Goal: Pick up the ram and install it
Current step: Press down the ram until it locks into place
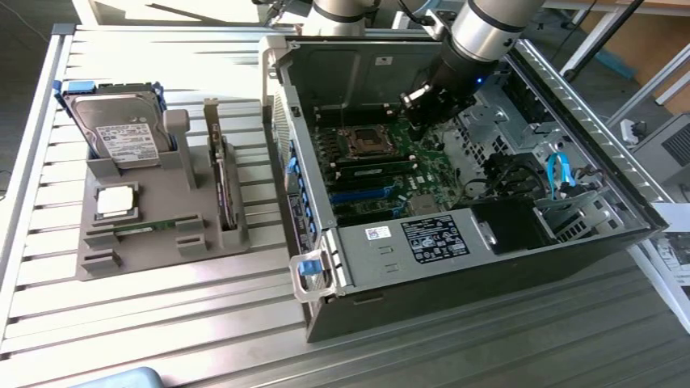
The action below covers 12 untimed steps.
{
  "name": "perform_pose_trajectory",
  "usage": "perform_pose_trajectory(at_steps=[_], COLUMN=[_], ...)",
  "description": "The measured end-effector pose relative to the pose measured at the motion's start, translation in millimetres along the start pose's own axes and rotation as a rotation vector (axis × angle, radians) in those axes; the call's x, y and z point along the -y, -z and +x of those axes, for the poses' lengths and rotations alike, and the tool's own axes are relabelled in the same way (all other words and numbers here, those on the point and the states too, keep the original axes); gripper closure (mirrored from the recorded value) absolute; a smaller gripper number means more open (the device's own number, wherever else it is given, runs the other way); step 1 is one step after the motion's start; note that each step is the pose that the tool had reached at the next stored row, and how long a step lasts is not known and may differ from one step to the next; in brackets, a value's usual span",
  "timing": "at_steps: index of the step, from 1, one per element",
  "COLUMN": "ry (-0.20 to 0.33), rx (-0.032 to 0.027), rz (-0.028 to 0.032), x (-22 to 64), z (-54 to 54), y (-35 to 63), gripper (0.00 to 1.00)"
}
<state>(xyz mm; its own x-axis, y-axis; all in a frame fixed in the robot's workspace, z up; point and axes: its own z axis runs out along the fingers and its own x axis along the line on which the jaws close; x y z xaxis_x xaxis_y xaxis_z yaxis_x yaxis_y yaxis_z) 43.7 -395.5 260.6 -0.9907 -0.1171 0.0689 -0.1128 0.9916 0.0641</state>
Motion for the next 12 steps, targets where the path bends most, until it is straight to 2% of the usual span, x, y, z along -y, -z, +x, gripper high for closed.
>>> perform_pose_trajectory(at_steps=[6, 12], ry=[-0.093, -0.094], rx=[0.0059, 0.0061], rz=[-0.0068, -0.0068], x=[0.0, 0.0], z=[0.1, 0.1], y=[-0.1, -0.1], gripper=[0.89, 0.89])
